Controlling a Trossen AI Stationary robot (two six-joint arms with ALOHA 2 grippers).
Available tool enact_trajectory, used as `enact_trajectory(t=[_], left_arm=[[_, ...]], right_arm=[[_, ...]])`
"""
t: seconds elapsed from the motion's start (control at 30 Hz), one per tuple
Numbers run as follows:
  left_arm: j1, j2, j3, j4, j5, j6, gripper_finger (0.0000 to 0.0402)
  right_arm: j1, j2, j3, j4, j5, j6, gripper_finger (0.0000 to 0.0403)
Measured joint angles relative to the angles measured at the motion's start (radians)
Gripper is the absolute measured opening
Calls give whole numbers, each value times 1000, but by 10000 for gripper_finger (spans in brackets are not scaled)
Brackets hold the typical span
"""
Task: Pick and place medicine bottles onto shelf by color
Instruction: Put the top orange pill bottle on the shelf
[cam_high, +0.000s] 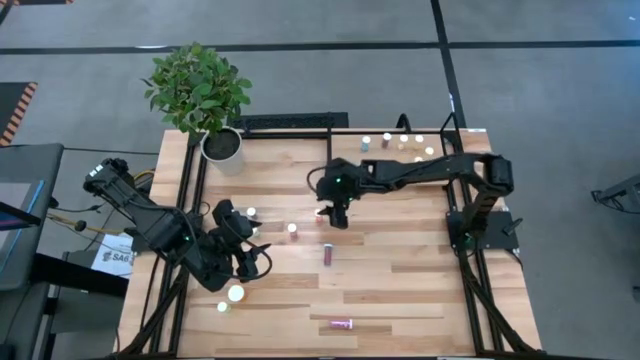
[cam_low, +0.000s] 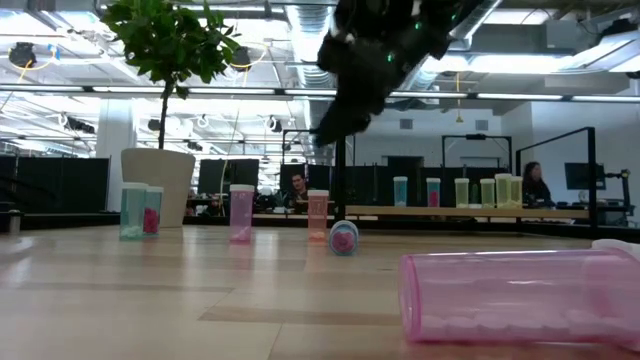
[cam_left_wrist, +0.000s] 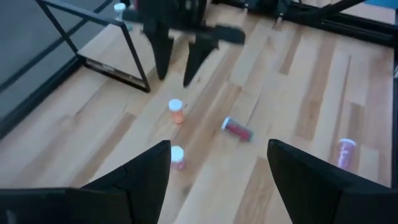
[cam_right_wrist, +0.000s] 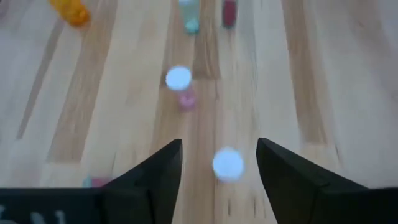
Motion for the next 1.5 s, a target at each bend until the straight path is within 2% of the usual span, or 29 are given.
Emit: enact_trajectory(t=[0.2, 0.6, 0.73, 0.9, 1.07, 1.37, 1.43, 1.5], left_arm=[[0, 0, 0, -16, 1, -6, 254], [0, 0, 0, -24, 3, -15, 254], [0, 0, 0, -30, 3, -15, 254], [1, 0, 0, -36, 3, -17, 254], [1, 0, 0, -39, 2, -18, 254], [1, 0, 0, -45, 1, -21, 254], [1, 0, 0, -45, 2, -21, 254], [1, 0, 0, -46, 1, -21, 254]], right_arm=[[12, 47, 26, 6, 64, 48, 220], [24, 112, 27, 4, 67, 36, 225], [29, 112, 27, 4, 135, 9, 223], [25, 137, 30, 13, 134, 5, 218], [30, 160, 29, 4, 87, 79, 215], [23, 159, 28, 28, 87, 77, 214], [19, 159, 28, 0, 87, 45, 214], [11, 152, 28, -61, 87, -53, 214]])
